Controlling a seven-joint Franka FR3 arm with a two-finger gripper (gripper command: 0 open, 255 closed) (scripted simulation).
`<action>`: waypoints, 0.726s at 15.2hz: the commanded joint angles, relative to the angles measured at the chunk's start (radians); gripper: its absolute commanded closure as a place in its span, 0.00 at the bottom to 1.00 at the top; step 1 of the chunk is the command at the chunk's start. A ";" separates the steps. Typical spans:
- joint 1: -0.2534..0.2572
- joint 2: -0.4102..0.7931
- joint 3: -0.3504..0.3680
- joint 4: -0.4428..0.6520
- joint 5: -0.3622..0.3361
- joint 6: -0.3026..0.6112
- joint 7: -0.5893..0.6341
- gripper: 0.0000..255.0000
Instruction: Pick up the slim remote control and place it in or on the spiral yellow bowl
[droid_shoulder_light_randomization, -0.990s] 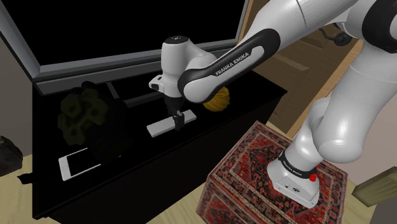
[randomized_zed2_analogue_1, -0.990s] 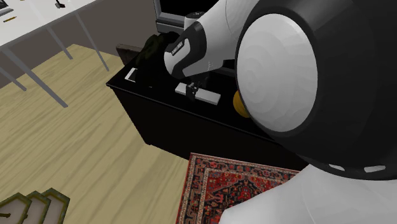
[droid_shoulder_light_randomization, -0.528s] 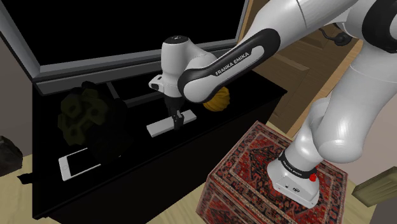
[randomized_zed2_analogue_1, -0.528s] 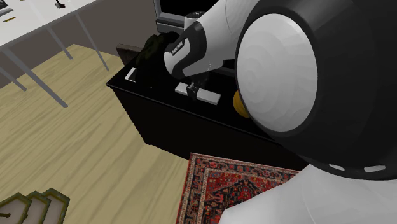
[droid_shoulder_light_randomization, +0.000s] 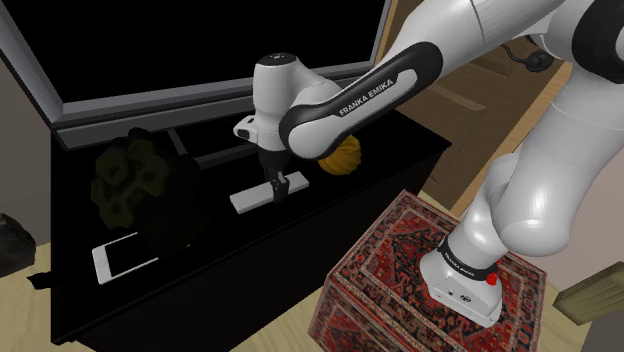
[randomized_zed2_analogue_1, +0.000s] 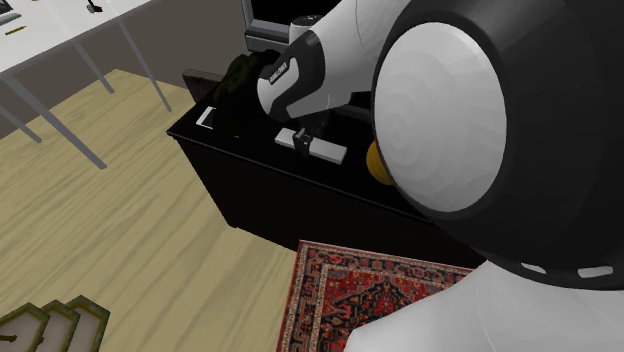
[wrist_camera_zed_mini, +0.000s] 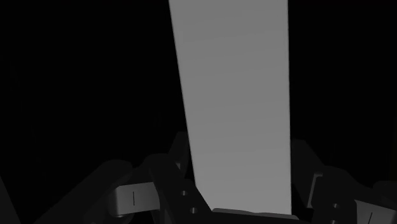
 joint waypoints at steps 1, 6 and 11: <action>0.000 -0.017 0.001 0.007 0.005 -0.025 -0.003 1.00; -0.001 -0.057 0.002 0.034 0.017 -0.090 -0.012 1.00; -0.001 -0.091 0.001 0.066 0.025 -0.156 -0.019 1.00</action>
